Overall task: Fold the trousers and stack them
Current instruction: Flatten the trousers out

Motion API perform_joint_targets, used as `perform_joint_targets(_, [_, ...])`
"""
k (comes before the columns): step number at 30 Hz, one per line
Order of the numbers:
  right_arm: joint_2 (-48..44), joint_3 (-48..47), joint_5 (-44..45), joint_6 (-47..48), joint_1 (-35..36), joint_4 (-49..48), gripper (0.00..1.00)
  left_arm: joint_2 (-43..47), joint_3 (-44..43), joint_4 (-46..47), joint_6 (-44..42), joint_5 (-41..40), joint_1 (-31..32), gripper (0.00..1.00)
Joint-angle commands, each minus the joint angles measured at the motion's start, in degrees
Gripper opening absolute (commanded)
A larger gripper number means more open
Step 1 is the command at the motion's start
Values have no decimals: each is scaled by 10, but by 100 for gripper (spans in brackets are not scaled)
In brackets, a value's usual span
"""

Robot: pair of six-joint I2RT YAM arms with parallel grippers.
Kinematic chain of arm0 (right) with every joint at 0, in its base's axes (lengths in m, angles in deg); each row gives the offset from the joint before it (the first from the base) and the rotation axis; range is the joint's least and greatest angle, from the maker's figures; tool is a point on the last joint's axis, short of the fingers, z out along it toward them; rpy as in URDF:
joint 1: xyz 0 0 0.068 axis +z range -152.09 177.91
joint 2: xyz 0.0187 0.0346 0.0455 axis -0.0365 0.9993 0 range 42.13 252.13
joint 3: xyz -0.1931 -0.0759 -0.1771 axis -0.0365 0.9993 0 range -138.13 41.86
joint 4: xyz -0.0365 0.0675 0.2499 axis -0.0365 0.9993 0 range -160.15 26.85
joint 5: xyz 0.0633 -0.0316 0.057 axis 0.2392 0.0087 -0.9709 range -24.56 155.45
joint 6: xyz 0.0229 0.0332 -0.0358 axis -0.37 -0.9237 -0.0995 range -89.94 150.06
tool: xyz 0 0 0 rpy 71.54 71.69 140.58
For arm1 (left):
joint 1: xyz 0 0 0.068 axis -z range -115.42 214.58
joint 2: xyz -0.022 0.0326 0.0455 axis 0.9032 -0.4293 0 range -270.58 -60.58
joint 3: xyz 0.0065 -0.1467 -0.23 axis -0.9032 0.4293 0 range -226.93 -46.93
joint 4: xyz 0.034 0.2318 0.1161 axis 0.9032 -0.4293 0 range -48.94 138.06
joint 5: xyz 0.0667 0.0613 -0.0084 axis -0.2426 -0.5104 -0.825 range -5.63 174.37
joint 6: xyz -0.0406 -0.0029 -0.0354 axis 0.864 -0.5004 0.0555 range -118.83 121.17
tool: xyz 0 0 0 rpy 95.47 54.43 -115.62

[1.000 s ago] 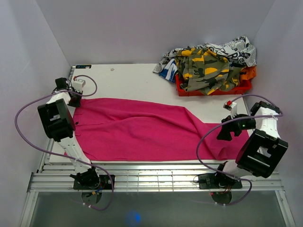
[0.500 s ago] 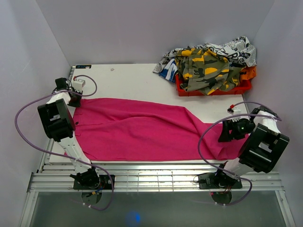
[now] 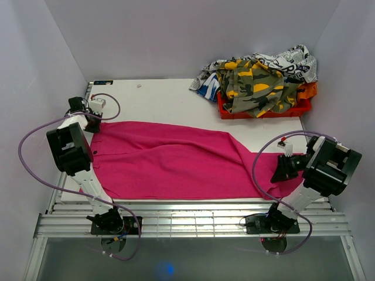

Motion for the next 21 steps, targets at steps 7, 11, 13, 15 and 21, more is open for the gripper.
perform_joint_targets(7, [-57,-108,-31,57,-49,85,8,0,25,-24,-3,12,1,0])
perform_joint_targets(11, [-66,-181,-22,66,-59,90,8,-1,19,-24,-1,7,-1,0])
perform_joint_targets(13, [-70,-205,-12,64,-61,66,8,1,11,-24,2,8,-6,0])
perform_joint_targets(15, [-69,-242,-3,38,-61,31,8,1,2,-24,9,12,-14,0])
perform_joint_targets(21, [-22,-309,26,-35,-49,-116,8,17,-16,4,27,22,-23,0])
